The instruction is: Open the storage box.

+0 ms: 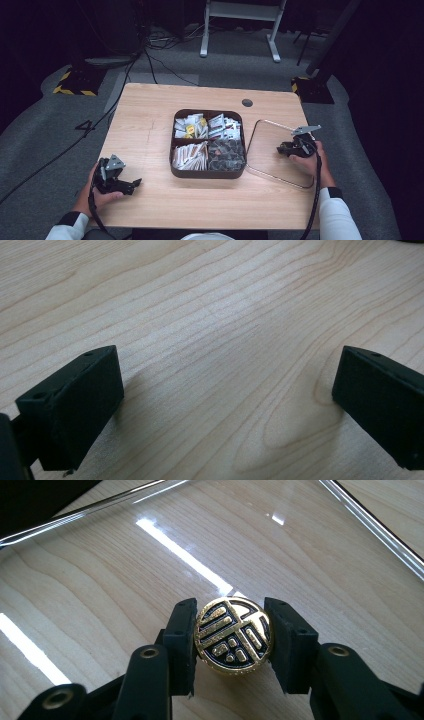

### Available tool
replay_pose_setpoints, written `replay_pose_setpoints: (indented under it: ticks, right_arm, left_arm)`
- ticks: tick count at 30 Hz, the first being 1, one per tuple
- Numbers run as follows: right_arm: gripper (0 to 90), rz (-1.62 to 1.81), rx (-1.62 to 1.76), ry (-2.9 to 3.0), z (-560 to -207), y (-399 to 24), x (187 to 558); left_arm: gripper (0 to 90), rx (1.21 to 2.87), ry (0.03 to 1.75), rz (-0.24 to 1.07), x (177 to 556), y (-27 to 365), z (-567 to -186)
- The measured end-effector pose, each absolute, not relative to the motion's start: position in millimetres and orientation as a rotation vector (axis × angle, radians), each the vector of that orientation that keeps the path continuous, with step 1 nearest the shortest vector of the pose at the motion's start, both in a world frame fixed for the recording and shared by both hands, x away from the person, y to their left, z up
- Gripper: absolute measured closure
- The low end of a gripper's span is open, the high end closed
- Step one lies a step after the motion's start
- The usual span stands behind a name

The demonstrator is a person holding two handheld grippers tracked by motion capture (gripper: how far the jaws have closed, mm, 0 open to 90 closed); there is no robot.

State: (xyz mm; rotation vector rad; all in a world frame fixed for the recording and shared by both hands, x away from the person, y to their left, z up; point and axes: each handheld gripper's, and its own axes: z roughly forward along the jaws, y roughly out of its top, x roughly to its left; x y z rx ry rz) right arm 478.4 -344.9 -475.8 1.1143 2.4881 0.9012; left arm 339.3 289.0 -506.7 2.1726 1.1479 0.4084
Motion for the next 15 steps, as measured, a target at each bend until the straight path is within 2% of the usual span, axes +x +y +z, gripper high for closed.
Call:
replay_pose_setpoints:
  ticks: [10,13,15]
  right_arm:
    - [58.6,0.914,1.119,2.476,-481.1,-343.5,478.7]
    - [51.9,0.991,1.148,2.454,-478.4,-346.9,477.9]
    - [51.3,1.008,1.15,2.447,-477.2,-347.2,477.4]
  left_arm:
    - [0.3,2.173,1.148,0.408,339.3,288.9,-506.7]
    - [0.3,2.173,1.148,0.408,339.3,288.9,-506.7]
    - [0.3,2.173,1.148,0.408,339.3,289.0,-506.7]
